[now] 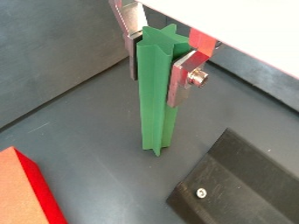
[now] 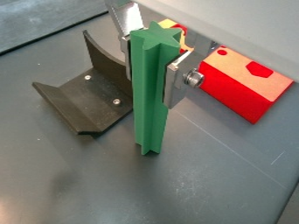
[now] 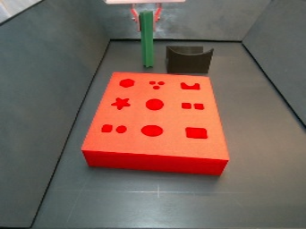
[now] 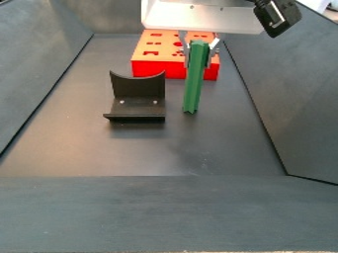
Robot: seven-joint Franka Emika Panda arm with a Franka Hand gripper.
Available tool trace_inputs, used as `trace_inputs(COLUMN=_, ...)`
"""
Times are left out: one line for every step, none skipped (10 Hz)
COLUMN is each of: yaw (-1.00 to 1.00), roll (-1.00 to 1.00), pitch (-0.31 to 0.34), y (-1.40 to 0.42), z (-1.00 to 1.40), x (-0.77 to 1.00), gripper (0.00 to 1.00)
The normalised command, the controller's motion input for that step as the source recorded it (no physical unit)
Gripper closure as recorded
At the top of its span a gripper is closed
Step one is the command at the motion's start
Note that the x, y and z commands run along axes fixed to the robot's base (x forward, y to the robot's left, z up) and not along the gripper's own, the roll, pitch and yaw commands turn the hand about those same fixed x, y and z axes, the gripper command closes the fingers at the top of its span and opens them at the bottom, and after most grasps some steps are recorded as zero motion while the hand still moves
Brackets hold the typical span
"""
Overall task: Pick up the star object. Move up. Move to above the board. Insert the star object.
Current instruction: Pick up the star object, then move up.
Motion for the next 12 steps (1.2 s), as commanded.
trace_inputs(yaw=0.00, roll=0.00, pitch=0.000, y=0.00, z=0.00, x=0.00, gripper=1.00)
trace_inputs(yaw=0.00, roll=0.00, pitch=0.000, y=0.00, z=0.00, x=0.00, gripper=1.00)
trace_inputs(yaw=0.00, roll=0.00, pitch=0.000, y=0.00, z=0.00, x=0.00, gripper=1.00)
trace_inputs(yaw=0.00, roll=0.00, pitch=0.000, y=0.00, z=0.00, x=0.00, gripper=1.00)
trace_inputs(yaw=0.00, roll=0.00, pitch=0.000, y=0.00, z=0.00, x=0.00, gripper=1.00)
trace_inputs(yaw=0.00, roll=0.00, pitch=0.000, y=0.00, z=0.00, x=0.00, gripper=1.00)
trace_inputs(yaw=0.00, roll=0.00, pitch=0.000, y=0.00, z=0.00, x=0.00, gripper=1.00)
trace_inputs(yaw=0.00, roll=0.00, pitch=0.000, y=0.00, z=0.00, x=0.00, gripper=1.00)
trace_inputs(yaw=0.00, roll=0.00, pitch=0.000, y=0.00, z=0.83, x=0.00, gripper=1.00)
trace_inputs(yaw=0.04, roll=-0.01, pitch=0.018, y=-0.05, z=0.76, x=-0.01, gripper=1.00)
trace_inputs(yaw=0.05, roll=-0.02, pitch=0.029, y=-0.04, z=0.61, x=-0.02, gripper=1.00)
trace_inputs(yaw=0.04, roll=-0.03, pitch=0.035, y=-0.03, z=0.40, x=-0.01, gripper=1.00)
